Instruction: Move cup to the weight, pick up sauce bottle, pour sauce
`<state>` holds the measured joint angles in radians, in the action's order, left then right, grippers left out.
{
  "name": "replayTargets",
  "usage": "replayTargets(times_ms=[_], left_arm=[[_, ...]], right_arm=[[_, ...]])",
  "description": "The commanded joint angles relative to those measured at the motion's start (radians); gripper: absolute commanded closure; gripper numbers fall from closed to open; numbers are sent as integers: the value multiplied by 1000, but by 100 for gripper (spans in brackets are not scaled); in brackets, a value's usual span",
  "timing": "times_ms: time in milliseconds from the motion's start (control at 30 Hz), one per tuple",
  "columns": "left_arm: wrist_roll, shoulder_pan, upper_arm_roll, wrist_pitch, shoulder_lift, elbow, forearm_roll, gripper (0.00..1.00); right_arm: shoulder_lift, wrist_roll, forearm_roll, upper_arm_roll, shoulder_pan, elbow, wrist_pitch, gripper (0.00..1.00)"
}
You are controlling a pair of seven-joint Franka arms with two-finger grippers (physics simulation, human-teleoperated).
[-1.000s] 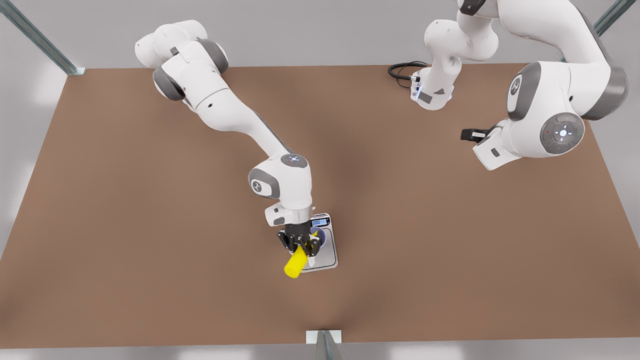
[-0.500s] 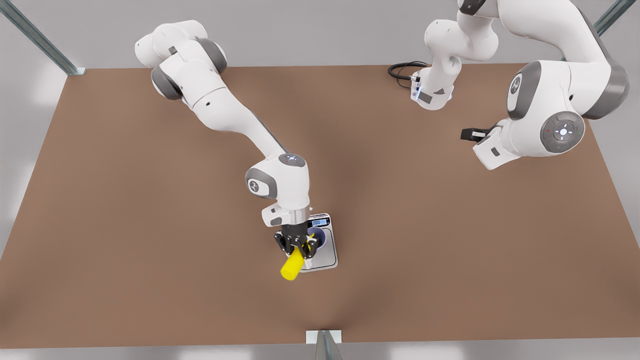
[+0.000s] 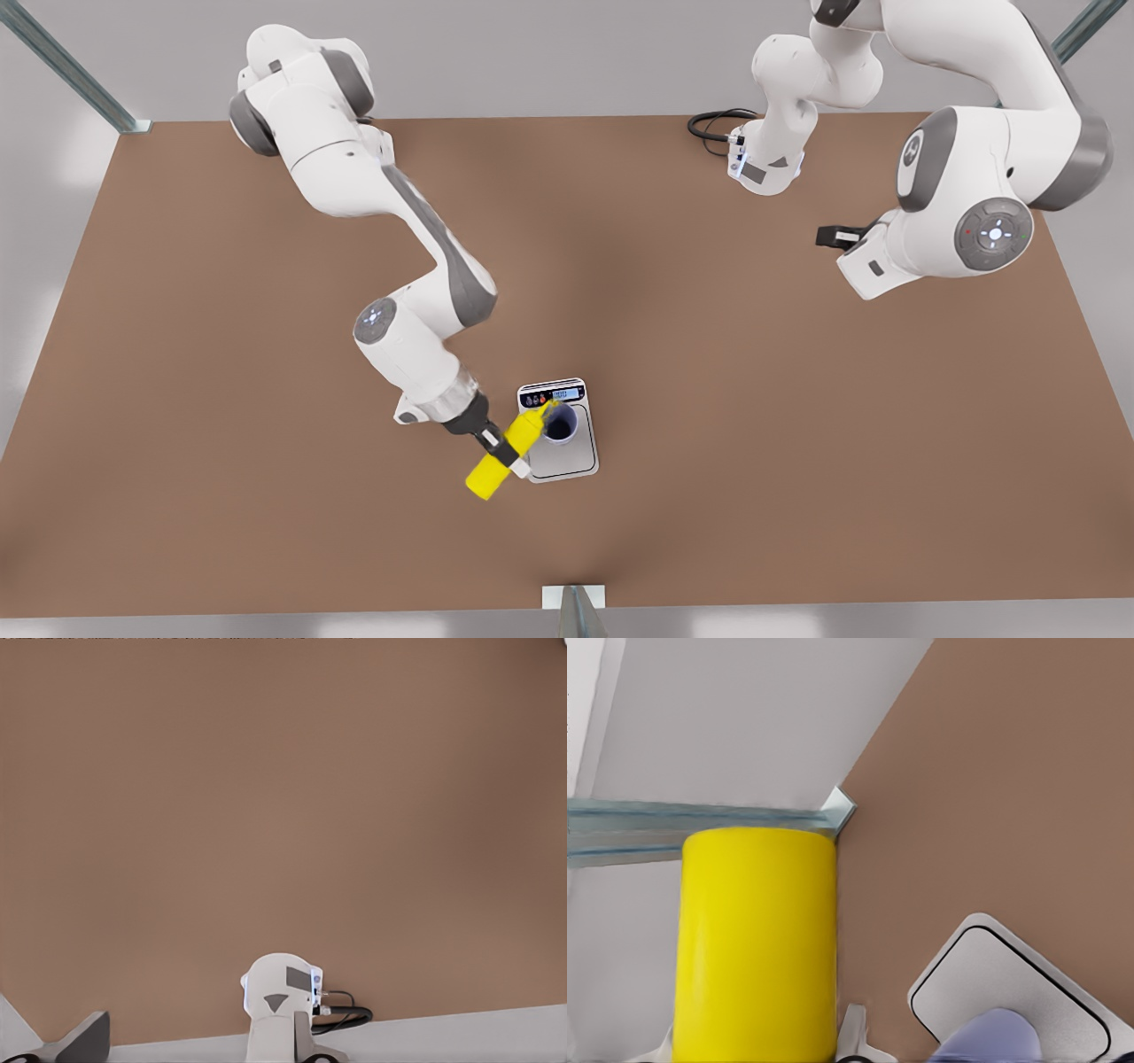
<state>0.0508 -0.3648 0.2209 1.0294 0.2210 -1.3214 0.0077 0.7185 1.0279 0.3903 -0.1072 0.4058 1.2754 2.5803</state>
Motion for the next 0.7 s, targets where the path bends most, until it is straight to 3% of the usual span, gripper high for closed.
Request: replayTargets(times_ms=[0, 100, 267, 467, 667], left_arm=[[0, 0, 0, 0, 0, 1, -2, 0], [0, 0, 0, 0, 0, -1, -3, 0], [1, -2, 0, 0, 0, -1, 0, 0], [0, -3, -5, 1, 1, -1, 3, 0], [0, -3, -5, 8, 8, -2, 3, 0]], right_arm=[[-4, -57, 80, -5, -4, 7, 31, 79], [-28, -180, 347, -5, -24, 61, 29, 79], [-51, -224, 677, 47, -53, 68, -152, 79], [-93, -247, 858, 14, -134, 194, -216, 79], [-90, -301, 944, -37, -283, 271, -417, 79]])
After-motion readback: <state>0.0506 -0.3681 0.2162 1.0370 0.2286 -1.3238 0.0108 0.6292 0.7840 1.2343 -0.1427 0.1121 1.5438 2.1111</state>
